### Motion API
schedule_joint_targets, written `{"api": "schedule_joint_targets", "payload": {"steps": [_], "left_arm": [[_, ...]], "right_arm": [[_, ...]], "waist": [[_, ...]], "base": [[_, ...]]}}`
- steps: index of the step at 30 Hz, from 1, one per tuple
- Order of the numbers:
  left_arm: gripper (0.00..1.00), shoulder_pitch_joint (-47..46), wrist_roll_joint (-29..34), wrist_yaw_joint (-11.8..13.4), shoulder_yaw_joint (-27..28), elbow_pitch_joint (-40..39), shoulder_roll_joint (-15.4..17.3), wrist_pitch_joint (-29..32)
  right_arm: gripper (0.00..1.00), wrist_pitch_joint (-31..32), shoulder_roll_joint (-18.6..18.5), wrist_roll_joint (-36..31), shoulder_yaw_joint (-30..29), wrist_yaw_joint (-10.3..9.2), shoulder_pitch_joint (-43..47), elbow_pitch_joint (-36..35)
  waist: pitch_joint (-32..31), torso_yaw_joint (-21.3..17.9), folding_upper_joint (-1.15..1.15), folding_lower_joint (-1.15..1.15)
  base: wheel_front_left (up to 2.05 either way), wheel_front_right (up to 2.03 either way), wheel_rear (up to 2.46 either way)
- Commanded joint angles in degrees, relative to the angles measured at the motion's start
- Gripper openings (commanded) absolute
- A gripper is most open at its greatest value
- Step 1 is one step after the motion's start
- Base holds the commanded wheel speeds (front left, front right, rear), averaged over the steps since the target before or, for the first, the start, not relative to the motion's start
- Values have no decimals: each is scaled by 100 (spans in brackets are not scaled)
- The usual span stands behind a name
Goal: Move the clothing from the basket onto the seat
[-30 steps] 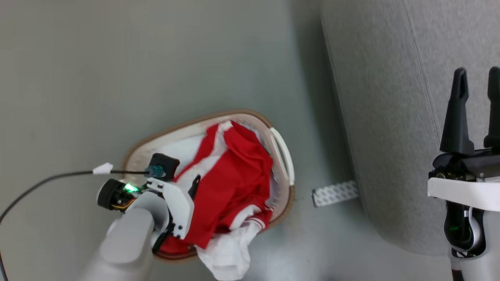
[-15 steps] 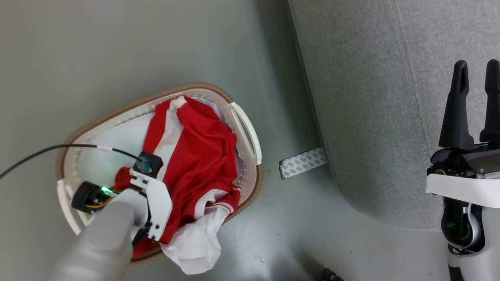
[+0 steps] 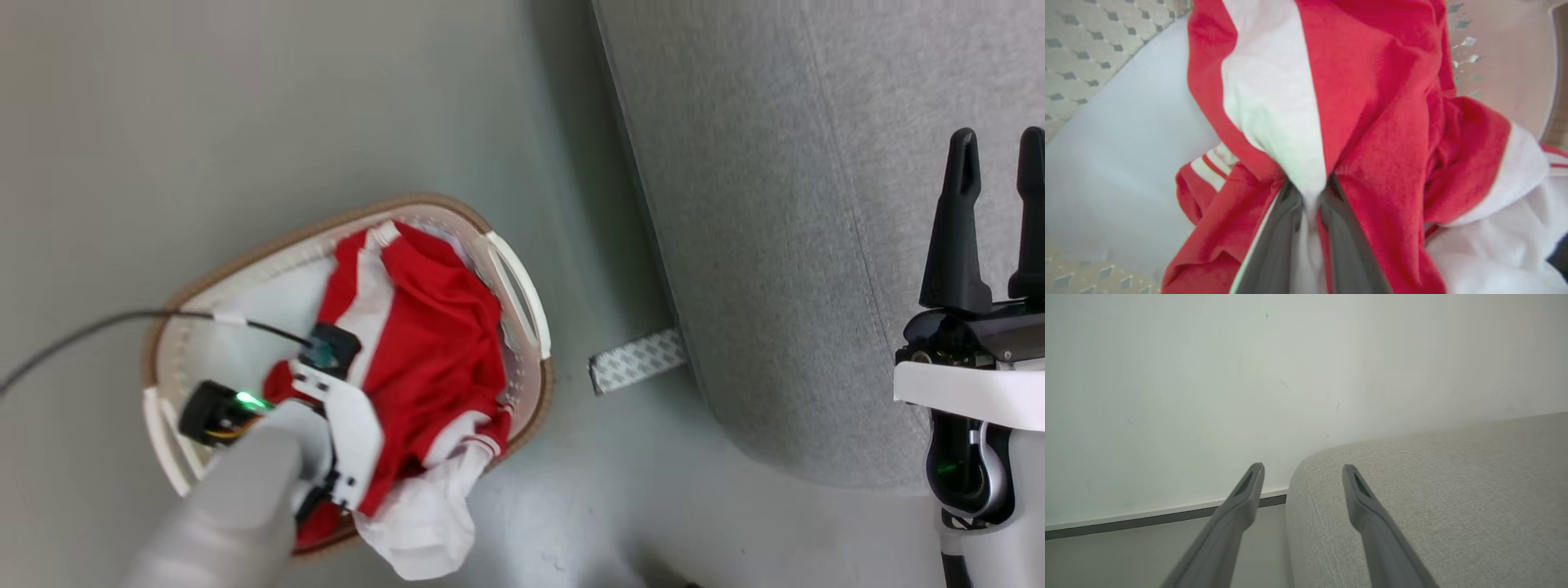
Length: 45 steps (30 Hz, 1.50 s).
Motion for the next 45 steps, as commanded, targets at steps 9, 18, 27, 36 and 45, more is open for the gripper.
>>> {"api": "schedule_joint_targets", "payload": {"steps": [9,18,27,36,45], "left_arm": [[0,488,-615,3,-336,-508,-384,-1064],[0,943,-1290,2,-591,-1150,-610,-1767],[0,1154,-1553,37,-464,-1950,-568,-2099],[0,933,-1450,357,-253,-3107,-337,-2100],[0,876,-1485,694,-110,-4134,-16,-1809]], "right_arm": [[100,4,-17,-758,28,-12,303,194],[100,3,-19,-1010,59,-12,920,515],[100,4,-25,-976,275,-12,1480,740],[100,4,-51,-857,531,-12,1689,762],[100,3,-32,-788,668,-12,1735,749]], "waist": [[-1550,833,0,0],[-2939,1437,0,0],[-3898,1810,0,0],[-4207,2046,0,0],[-4217,2116,0,0]], "base": [[0,0,0],[0,0,0],[0,0,0],[0,0,0],[0,0,0]]}}
